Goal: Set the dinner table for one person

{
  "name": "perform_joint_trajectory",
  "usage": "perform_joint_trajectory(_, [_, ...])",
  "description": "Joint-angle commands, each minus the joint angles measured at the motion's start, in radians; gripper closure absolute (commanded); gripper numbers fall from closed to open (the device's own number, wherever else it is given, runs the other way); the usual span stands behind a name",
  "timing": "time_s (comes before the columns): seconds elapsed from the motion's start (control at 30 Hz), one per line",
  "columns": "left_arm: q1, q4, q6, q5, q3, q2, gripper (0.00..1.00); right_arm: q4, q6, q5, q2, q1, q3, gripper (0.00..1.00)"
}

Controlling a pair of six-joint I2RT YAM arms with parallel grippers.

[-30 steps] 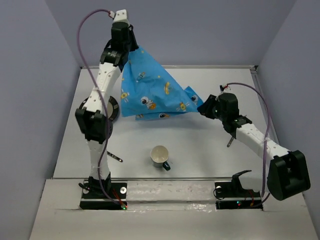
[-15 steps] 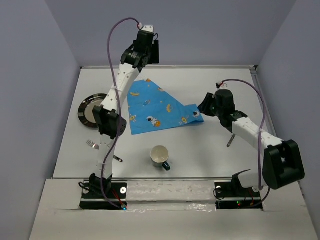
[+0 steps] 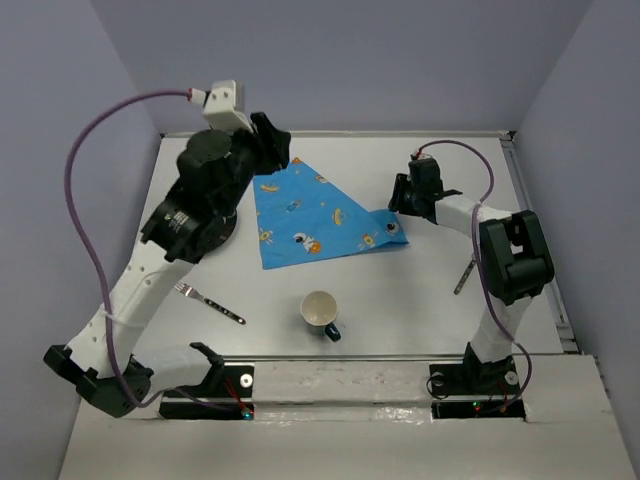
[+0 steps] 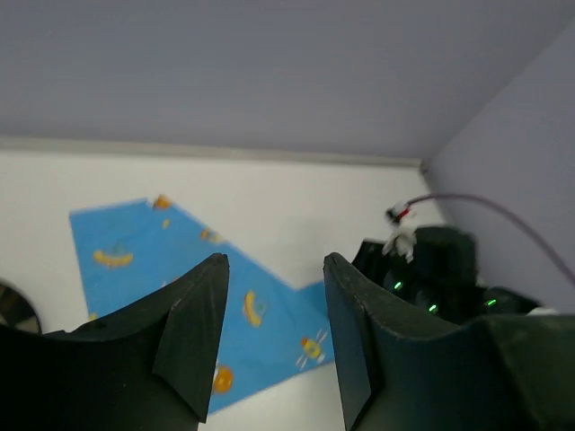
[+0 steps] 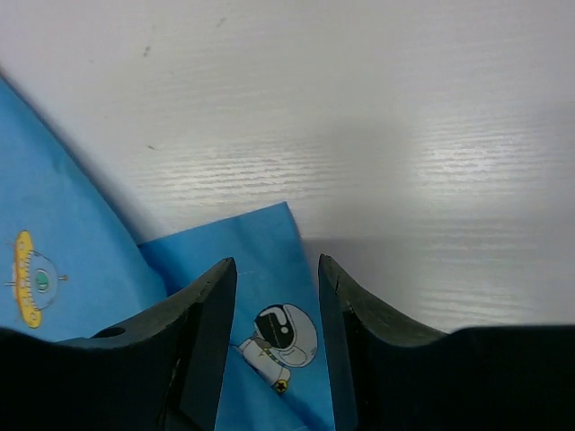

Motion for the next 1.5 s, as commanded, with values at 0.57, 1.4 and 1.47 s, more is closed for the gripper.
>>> perform_joint_trajectory(0.57, [0.029, 0.284, -0.583, -0.098, -1.123, -0.211, 0.47, -0.122, -0.098, -0.053, 0.163, -0.004, 0.126, 0.51])
perform_joint_trajectory(1.4, [0.082, 0.491, -0.579, -0.171, -1.199, 0.068, 0.39, -0.192, -0.104, 0.123, 0.155, 0.063, 0.157, 1.0])
perform_joint_trajectory(1.47, [0.082, 0.494, -0.57, -0.173, -1.188, 0.082, 0.38, -0.182, -0.103, 0.117, 0.146, 0.063, 0.143, 1.0])
